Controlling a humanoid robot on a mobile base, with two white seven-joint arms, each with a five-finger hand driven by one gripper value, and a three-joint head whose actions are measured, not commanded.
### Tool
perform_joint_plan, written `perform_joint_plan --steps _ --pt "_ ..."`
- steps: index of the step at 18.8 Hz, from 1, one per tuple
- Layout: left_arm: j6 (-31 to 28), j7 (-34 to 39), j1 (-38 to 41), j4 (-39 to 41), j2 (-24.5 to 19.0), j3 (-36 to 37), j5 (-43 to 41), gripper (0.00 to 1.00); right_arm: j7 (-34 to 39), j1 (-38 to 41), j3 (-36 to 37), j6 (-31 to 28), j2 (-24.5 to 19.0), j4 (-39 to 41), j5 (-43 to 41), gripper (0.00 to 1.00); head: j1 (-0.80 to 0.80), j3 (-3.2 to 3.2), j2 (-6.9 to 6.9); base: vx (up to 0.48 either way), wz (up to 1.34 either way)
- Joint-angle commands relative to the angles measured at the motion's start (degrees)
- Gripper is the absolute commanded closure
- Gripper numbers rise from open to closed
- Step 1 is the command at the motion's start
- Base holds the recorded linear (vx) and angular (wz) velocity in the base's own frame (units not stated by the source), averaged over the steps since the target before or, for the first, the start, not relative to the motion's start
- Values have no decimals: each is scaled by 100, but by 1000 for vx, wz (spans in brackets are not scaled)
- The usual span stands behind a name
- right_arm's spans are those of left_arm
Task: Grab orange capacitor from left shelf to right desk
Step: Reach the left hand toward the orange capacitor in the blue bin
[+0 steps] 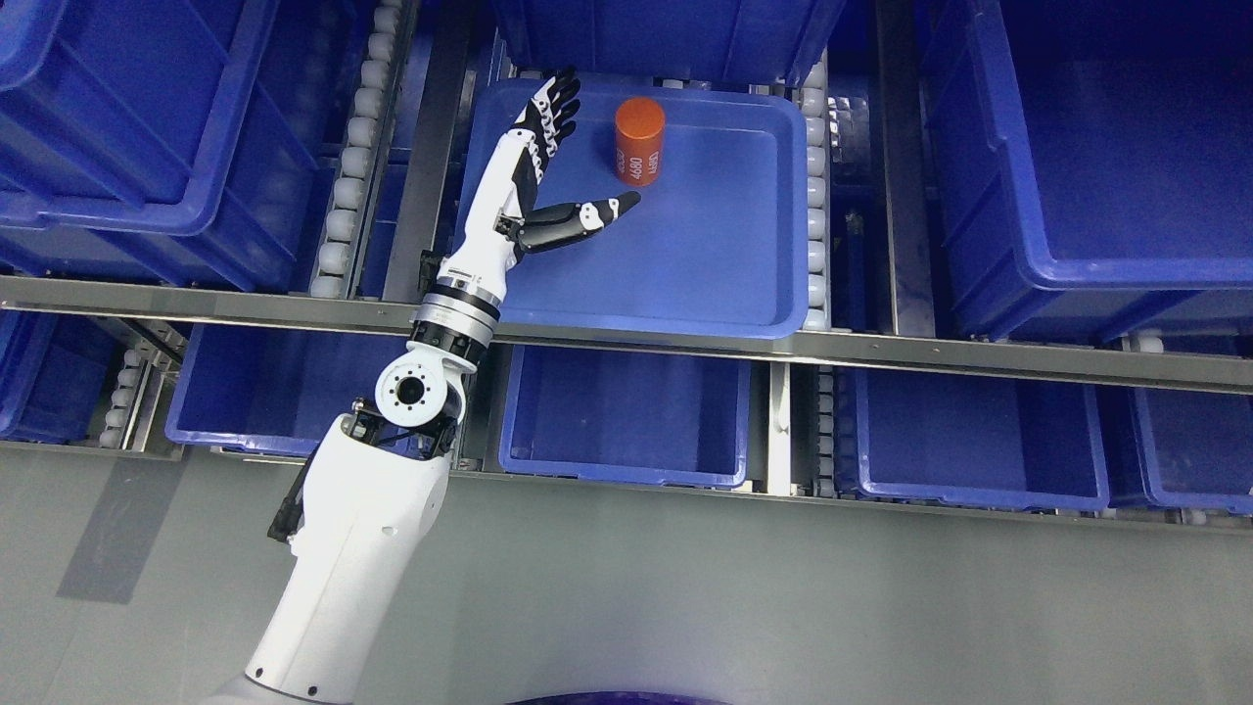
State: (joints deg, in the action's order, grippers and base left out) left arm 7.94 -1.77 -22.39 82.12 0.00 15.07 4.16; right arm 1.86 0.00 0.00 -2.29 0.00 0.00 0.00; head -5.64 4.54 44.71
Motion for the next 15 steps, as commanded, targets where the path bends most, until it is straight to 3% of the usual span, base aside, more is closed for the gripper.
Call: perform_joint_plan --steps 1,5,15 --pt "-73 10 16 138 -100 84 -12 0 -1 9 61 -26 100 193 0 0 0 0 0 42 -2" --pt "-512 11 -396 -238 -100 31 -21 0 -1 9 61 -17 100 193 0 0 0 0 0 35 -7" --pt "-530 -359 -1179 -1760 -100 541 -65 3 -1 9 61 -26 100 193 0 0 0 0 0 1 3"
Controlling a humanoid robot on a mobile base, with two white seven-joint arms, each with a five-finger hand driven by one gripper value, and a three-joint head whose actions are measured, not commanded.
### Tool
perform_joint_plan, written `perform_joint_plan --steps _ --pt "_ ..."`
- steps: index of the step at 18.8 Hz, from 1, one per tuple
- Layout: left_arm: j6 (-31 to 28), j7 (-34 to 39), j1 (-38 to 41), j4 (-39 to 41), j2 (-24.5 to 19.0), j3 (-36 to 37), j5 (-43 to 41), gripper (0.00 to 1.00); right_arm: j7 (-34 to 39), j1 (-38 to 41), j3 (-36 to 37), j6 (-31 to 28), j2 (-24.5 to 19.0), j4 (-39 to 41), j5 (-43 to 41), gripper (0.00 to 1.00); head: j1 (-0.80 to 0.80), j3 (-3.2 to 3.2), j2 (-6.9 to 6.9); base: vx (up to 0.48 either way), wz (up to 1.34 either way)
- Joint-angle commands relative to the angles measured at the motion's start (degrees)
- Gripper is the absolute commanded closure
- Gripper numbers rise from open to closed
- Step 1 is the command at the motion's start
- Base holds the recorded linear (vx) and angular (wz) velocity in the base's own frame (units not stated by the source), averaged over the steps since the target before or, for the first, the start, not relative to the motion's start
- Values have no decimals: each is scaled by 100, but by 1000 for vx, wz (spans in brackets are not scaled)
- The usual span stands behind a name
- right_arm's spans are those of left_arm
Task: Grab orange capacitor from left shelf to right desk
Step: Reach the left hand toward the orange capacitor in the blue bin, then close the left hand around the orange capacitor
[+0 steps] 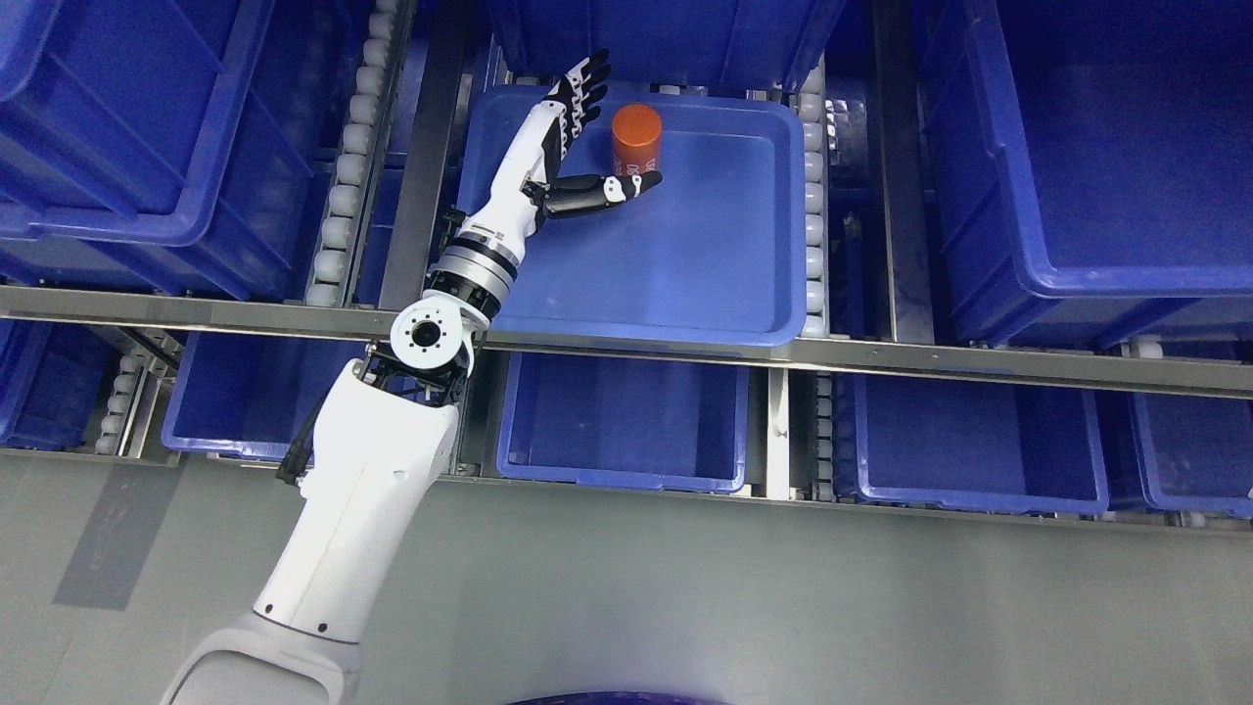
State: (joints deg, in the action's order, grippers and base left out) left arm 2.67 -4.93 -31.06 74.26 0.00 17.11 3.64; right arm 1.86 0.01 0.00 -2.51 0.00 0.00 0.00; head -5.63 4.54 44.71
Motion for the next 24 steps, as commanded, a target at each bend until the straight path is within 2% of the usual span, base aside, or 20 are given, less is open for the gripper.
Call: perform_joint_plan --steps 1,5,9,13,16,18,19,21,24 --pt "-4 -43 -356 -1044 -100 337 -12 3 -2 8 62 -4 100 193 0 0 0 0 0 0 0" --pt "-4 -61 -541 -1256 -100 337 -47 9 -2 8 62 5 100 193 0 0 0 0 0 0 0" --pt "22 -289 -559 -1256 -100 310 -39 29 -2 8 62 -4 100 193 0 0 0 0 0 0 0" --pt "23 -448 -567 -1256 -100 302 -240 38 -2 8 62 5 100 193 0 0 0 0 0 0 0" --pt "145 -448 -567 -1343 -100 197 -223 57 -2 8 62 -4 100 193 0 0 0 0 0 0 0" --pt "399 -439 -559 -1353 -100 47 -206 83 -2 8 62 5 100 193 0 0 0 0 0 0 0" --pt "453 -439 -559 -1353 -100 -23 -206 91 -2 8 62 -4 100 193 0 0 0 0 0 0 0" --pt "549 -439 -559 -1353 -100 -129 -188 98 -2 8 62 5 100 193 0 0 0 0 0 0 0" --pt "655 -439 -550 -1353 -100 -164 -171 100 -2 8 62 -4 100 193 0 0 0 0 0 0 0"
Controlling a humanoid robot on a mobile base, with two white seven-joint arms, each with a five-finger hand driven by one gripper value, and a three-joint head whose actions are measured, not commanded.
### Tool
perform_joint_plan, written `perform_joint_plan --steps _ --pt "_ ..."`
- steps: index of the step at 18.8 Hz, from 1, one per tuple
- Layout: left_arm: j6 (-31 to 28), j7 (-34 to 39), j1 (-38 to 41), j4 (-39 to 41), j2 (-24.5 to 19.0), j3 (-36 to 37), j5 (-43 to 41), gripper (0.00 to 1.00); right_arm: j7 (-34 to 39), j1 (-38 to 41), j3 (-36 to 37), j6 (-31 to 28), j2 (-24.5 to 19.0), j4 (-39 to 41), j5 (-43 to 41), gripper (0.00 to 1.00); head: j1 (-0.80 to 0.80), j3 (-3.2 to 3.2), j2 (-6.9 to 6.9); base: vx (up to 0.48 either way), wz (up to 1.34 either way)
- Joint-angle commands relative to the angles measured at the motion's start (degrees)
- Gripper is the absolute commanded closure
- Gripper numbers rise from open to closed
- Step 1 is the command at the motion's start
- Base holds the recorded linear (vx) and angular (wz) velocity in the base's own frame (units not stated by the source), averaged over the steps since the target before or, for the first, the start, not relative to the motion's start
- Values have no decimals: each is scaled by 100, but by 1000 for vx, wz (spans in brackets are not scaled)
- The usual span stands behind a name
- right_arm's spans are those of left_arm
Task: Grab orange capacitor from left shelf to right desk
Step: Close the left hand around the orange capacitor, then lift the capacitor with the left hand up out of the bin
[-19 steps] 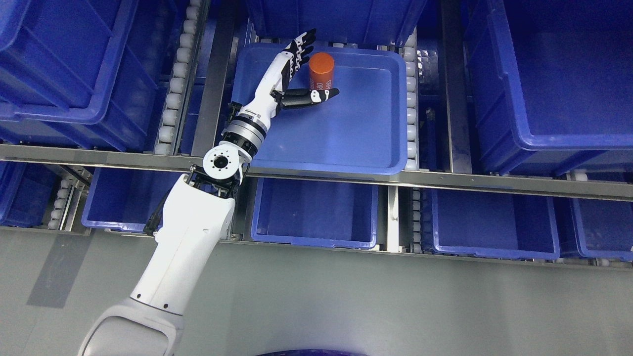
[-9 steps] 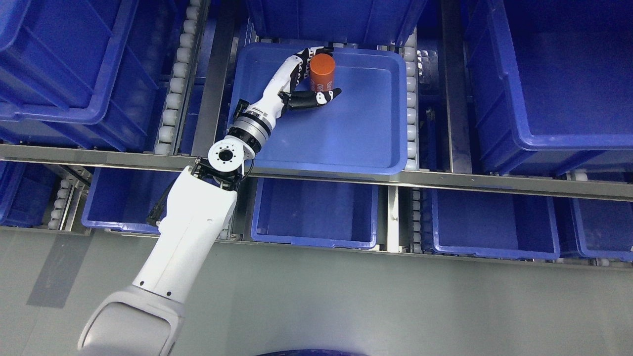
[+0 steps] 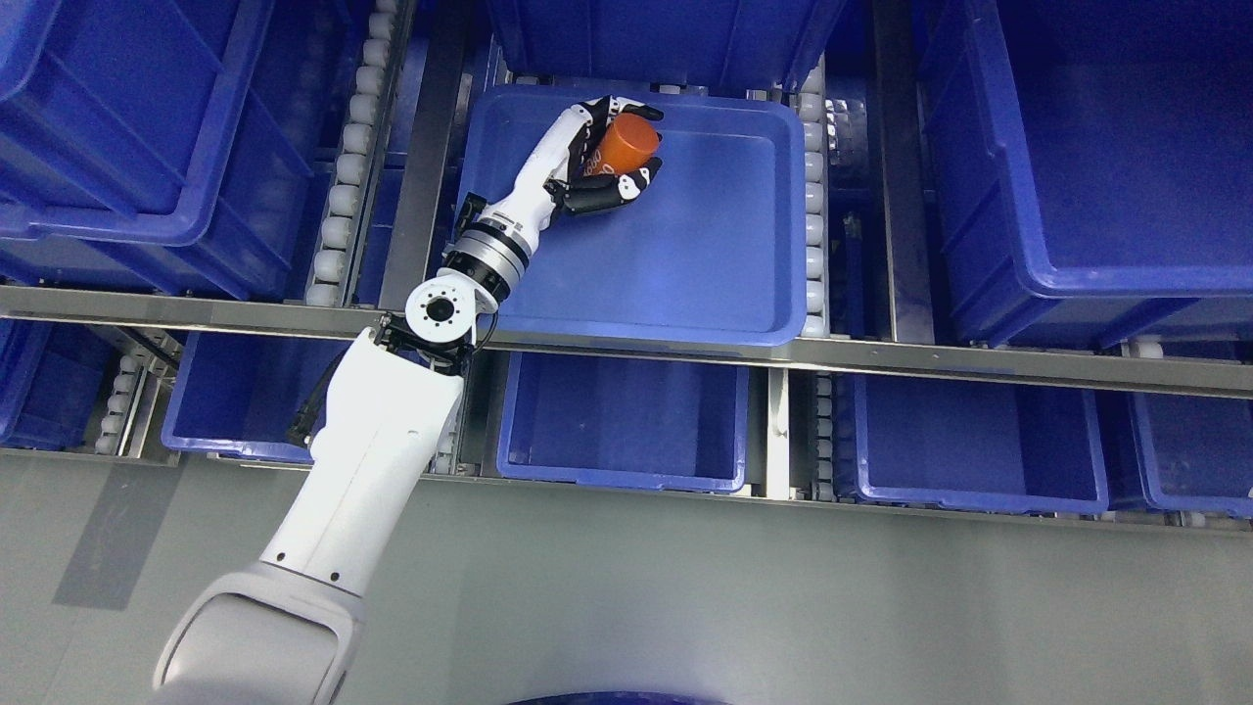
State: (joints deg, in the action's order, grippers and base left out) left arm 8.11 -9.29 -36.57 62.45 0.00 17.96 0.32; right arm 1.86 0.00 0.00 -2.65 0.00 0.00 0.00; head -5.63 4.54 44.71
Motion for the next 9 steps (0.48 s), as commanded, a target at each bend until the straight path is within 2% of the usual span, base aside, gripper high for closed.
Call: perform_joint_plan --steps 1,5,9 --pt "121 -3 9 -172 -100 -276 179 100 -1 9 61 19 100 193 0 0 0 0 0 0 0" --pt "288 -3 9 -50 -100 -372 372 100 -1 9 61 10 100 193 0 0 0 0 0 0 0" --pt "244 -12 1 617 -100 -495 626 100 -1 9 61 19 100 193 0 0 0 0 0 0 0"
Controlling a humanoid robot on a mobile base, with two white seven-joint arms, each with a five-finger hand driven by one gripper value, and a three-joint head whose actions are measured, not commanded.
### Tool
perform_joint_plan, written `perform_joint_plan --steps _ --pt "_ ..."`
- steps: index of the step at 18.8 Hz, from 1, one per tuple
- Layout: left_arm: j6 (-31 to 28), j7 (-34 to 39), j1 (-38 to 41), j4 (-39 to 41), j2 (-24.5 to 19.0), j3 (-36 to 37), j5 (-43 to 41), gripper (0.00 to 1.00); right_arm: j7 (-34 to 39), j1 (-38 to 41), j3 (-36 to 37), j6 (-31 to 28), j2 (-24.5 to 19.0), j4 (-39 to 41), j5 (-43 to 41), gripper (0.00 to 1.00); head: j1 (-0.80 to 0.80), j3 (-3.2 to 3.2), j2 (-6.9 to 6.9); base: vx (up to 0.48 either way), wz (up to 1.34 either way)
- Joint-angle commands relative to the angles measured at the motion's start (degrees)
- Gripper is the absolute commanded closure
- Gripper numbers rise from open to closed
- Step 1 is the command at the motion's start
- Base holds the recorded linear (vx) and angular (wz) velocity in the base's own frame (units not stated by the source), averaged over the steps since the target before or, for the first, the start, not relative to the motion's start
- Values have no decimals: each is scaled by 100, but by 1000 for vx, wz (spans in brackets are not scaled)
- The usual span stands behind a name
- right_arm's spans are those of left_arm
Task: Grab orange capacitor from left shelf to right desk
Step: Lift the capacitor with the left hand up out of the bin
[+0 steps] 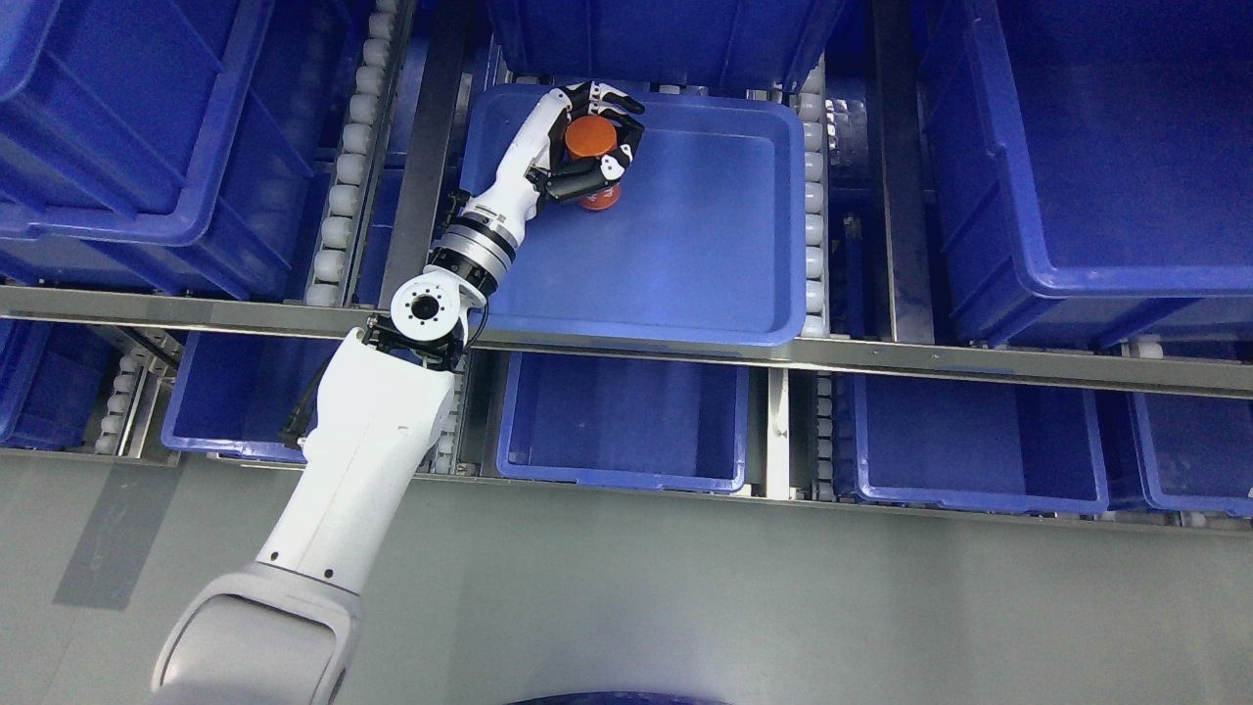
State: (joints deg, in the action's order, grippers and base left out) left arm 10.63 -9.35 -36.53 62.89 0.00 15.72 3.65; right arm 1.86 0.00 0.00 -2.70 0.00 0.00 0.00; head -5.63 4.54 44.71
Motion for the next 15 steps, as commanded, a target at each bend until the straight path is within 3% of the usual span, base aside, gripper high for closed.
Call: perform_joint_plan --steps 1,9,15 --pt "-17 4 -12 740 -100 -289 355 100 -1 9 62 16 100 193 0 0 0 0 0 0 0" --pt "-17 -31 41 2067 -100 -649 470 99 -1 9 62 15 100 193 0 0 0 0 0 0 0" --pt "123 -31 59 2561 -100 -632 470 99 -1 9 62 24 100 193 0 0 0 0 0 0 0"
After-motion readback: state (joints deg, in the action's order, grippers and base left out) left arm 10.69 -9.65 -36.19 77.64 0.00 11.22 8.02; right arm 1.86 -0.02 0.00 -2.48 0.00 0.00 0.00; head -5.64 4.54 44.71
